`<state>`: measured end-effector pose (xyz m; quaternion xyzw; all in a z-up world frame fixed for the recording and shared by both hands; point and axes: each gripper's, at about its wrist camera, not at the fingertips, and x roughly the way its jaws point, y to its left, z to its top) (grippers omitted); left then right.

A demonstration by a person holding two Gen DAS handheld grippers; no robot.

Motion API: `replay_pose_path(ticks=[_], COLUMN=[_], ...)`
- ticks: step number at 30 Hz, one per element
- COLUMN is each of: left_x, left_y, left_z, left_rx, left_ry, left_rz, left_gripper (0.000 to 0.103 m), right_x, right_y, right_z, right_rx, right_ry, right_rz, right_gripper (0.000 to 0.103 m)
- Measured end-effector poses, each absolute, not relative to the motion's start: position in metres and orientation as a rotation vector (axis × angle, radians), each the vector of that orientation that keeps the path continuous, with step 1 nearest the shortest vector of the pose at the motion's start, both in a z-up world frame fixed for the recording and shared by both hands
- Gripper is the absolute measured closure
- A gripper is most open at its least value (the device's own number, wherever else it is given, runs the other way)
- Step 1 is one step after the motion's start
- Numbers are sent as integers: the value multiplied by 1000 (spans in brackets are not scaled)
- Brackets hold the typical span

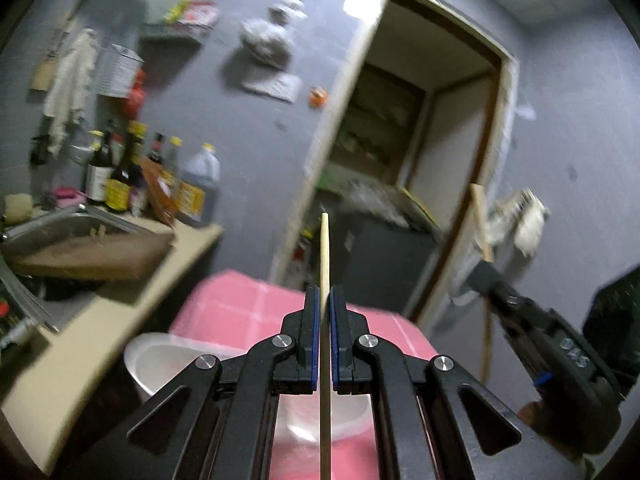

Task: Organize utensils
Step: 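Lift the held chopsticks with both tools and carry them toward the white basket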

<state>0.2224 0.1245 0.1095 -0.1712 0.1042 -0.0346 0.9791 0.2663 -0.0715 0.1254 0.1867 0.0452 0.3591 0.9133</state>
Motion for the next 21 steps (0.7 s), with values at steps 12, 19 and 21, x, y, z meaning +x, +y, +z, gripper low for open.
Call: replay_pose_path(ticks=[12,19,21], left_x=[249,249,251], left_y=[223,224,219], left_z=[110,92,87], left_rx=[-429,-424,-415], left_ry=[5,3,16], left_rz=[93,124,127], left_gripper=[100,100,100], right_x=[282,294,295], right_y=[-28,-24,-22], right_z=[127,108,104], right_rx=[338,322,316], right_ry=[-168,-128,-115], right_rz=[685,673,668], right_gripper=[97,97,97])
